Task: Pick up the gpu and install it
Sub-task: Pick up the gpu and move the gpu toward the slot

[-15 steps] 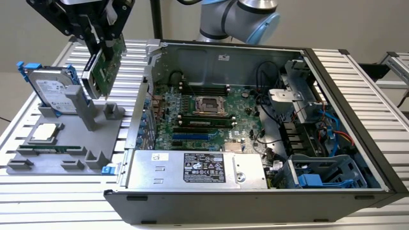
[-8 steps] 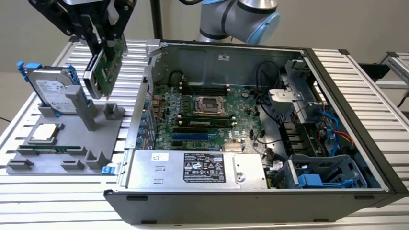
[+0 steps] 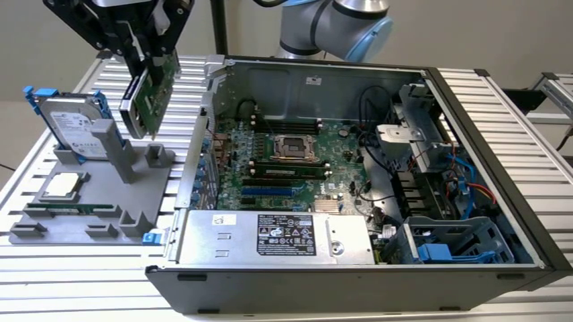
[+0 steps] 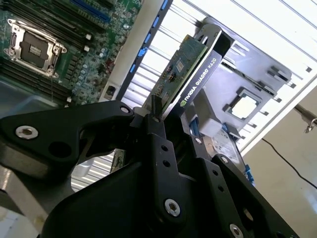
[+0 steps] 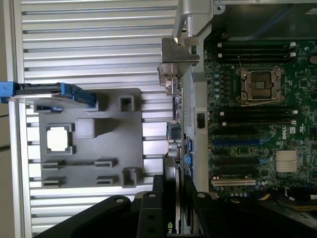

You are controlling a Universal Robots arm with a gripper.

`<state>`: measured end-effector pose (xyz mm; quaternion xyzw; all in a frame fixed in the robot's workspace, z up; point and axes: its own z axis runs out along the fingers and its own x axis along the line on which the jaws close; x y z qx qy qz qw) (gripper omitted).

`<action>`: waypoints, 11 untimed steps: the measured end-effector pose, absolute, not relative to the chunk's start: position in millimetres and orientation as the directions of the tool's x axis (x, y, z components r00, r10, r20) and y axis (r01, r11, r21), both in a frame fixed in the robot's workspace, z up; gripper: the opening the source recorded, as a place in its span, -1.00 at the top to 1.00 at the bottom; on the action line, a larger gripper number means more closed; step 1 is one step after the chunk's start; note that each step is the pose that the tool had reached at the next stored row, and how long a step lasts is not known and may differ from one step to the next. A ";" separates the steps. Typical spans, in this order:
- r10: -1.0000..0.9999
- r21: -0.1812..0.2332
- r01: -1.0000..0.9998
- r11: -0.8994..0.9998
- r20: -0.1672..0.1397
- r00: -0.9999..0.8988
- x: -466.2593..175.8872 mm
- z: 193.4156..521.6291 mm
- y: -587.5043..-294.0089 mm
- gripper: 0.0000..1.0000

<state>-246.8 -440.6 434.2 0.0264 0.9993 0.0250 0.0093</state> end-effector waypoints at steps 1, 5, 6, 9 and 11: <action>0.053 0.050 0.052 0.997 -0.017 -0.998 -246.1 434.1 -440.6 1.00; 0.053 0.050 0.052 0.997 -0.017 -0.998 -242.3 434.2 -440.6 1.00; 0.053 0.050 0.052 0.997 -0.017 -0.998 -241.2 434.1 -440.6 1.00; 0.053 0.050 0.052 0.997 -0.017 -0.998 -237.4 434.1 -440.6 1.00; 0.053 0.050 0.052 0.997 -0.017 -0.998 -235.2 434.2 -440.6 1.00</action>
